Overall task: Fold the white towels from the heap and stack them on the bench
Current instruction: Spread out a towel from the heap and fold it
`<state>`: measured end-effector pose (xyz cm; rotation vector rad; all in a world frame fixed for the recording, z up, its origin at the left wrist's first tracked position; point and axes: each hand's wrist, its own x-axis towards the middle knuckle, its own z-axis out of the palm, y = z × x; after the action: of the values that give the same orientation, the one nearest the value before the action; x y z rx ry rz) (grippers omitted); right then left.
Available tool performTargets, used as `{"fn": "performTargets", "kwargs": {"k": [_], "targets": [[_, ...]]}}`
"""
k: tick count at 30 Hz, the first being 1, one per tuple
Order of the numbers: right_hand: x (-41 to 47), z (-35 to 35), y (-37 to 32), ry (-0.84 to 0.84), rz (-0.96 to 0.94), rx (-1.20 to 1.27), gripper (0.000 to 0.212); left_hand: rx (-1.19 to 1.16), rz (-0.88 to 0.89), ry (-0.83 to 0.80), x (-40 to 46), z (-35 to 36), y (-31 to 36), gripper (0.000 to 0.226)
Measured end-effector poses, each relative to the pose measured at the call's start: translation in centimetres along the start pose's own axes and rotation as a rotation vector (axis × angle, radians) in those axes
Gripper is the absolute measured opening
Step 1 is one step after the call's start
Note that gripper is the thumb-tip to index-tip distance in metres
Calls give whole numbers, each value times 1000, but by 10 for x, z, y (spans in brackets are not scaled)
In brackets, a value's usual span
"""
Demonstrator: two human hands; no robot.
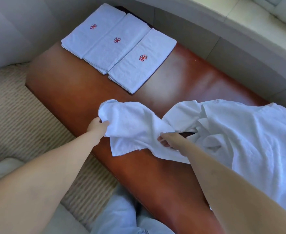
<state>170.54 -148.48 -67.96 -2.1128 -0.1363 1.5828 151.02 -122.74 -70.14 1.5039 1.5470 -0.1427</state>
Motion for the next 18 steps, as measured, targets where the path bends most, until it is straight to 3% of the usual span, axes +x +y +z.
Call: {"fn": "performTargets", "kwargs": {"k": [2,4,6,12,18], "targets": [[-10,11,1,-225,41,-179,32,59,36,-15,1,0,3,29],[-13,20,3,-305,61,-289,29,112,60,-20,3,0,9,30],[-12,22,3,-189,56,-223,25,162,75,-21,6,-1,14,32],[6,8,12,360,22,29,28,247,118,-11,15,-7,19,41],[13,4,12,368,23,469,55,260,100,-35,23,-12,25,18]]}}
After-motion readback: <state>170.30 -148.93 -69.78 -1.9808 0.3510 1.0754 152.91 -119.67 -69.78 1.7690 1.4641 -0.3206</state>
